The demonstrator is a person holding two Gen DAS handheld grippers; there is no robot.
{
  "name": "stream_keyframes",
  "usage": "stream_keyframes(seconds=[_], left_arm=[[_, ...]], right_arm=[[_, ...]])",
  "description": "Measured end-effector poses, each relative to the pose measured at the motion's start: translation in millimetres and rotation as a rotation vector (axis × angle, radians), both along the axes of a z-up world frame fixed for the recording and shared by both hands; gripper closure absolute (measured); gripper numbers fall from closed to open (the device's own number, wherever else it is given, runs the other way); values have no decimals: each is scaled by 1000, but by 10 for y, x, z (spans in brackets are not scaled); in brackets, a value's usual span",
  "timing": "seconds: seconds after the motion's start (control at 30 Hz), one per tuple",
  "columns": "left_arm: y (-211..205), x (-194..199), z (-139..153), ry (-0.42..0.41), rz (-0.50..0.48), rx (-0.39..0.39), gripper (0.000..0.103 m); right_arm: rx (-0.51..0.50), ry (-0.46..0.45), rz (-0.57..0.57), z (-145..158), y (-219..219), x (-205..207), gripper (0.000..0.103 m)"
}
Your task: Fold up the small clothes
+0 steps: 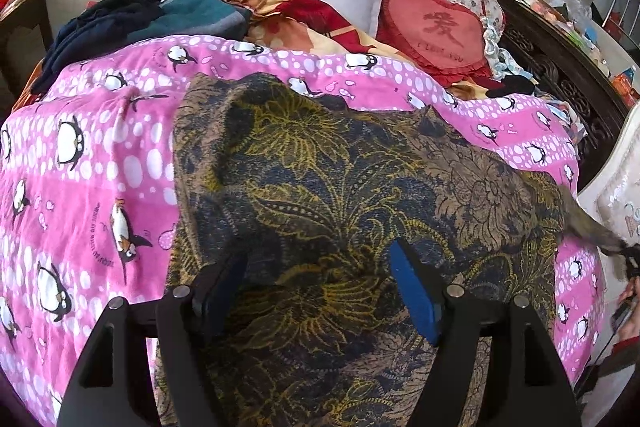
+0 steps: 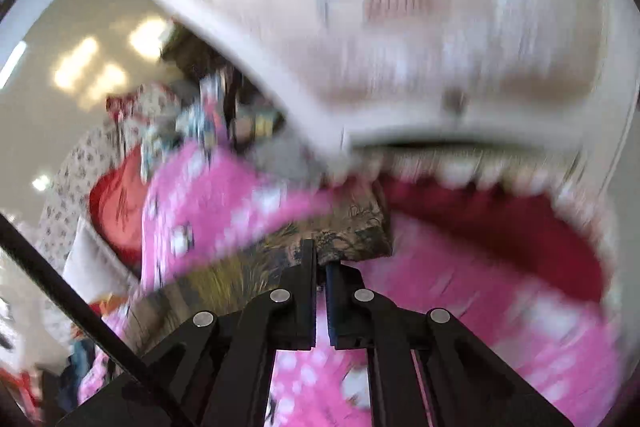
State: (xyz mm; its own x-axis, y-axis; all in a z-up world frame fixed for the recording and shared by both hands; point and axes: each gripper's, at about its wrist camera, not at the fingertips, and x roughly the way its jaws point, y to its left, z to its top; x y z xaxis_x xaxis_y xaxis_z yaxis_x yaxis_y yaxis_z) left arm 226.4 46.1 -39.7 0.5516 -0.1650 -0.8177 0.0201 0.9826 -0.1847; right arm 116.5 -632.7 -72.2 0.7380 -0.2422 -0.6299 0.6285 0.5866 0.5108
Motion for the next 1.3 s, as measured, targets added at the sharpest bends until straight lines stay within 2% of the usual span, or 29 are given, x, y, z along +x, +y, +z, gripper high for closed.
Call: stream_keyframes(seconds=[0.07, 0.1, 0.17, 0.2, 0.33, 0.53, 0.63, 0.67, 0.83, 0.87, 0.93, 1.0, 1.07, 1.1, 1.13, 1.2, 1.23, 1.27, 1.3], left_arm=[[3, -1, 15, -5, -3, 0, 30], [3, -1, 27, -10, -6, 5, 30], [12, 1, 44, -17, -6, -1, 30], [23, -3, 53, -17, -5, -10, 30], [118, -49, 148, -32, -6, -35, 30], [421, -149, 373, -82, 11, -47, 30], [601, -181, 419, -96, 30, -59, 28], [681, -193, 424, -101, 38, -66, 28], [983, -211, 370, -101, 86, -98, 28], [1038, -209, 348, -99, 97, -106, 28], [1149, -195, 289, -92, 125, -121, 27], [1190, -170, 238, -82, 135, -125, 27], [1201, -157, 191, -72, 133, -124, 27], [1200, -157, 183, -73, 128, -128, 27], [1192, -160, 186, -77, 120, -132, 27], [1149, -151, 202, -94, 104, -139, 25], [1113, -140, 208, -102, 99, -142, 22], [1070, -124, 207, -106, 96, -146, 17], [1009, -100, 192, -104, 88, -149, 16]], right_arm=[[-88, -3, -68, 289, -122, -163, 99], [-93, -13, -68, 355, -160, -194, 99], [-94, -31, -23, 507, -150, -193, 99], [-126, -25, -1, 592, -77, -156, 99], [-184, -66, 157, 963, 377, 112, 99], [-303, -132, 459, 1585, 1639, 801, 99], [-333, -180, 648, 1811, 2472, 1085, 99], [-346, -194, 737, 1869, 2879, 1189, 99], [-329, -217, 1067, 1721, 4372, 1383, 99], [-324, -209, 1145, 1601, 4762, 1416, 99], [-296, -189, 1228, 1353, 5209, 1452, 99], [-214, -151, 1319, 966, 5683, 1537, 98], [-150, -49, 1398, 592, 5994, 1594, 93], [-126, 14, 1440, 423, 6098, 1606, 92], [-115, 32, 1457, 359, 6093, 1587, 92], [-140, 7, 1440, 365, 5908, 1488, 87], [-146, -17, 1406, 412, 5699, 1427, 75], [-139, -37, 1370, 460, 5515, 1366, 58], [-135, -48, 1340, 497, 5356, 1311, 50]])
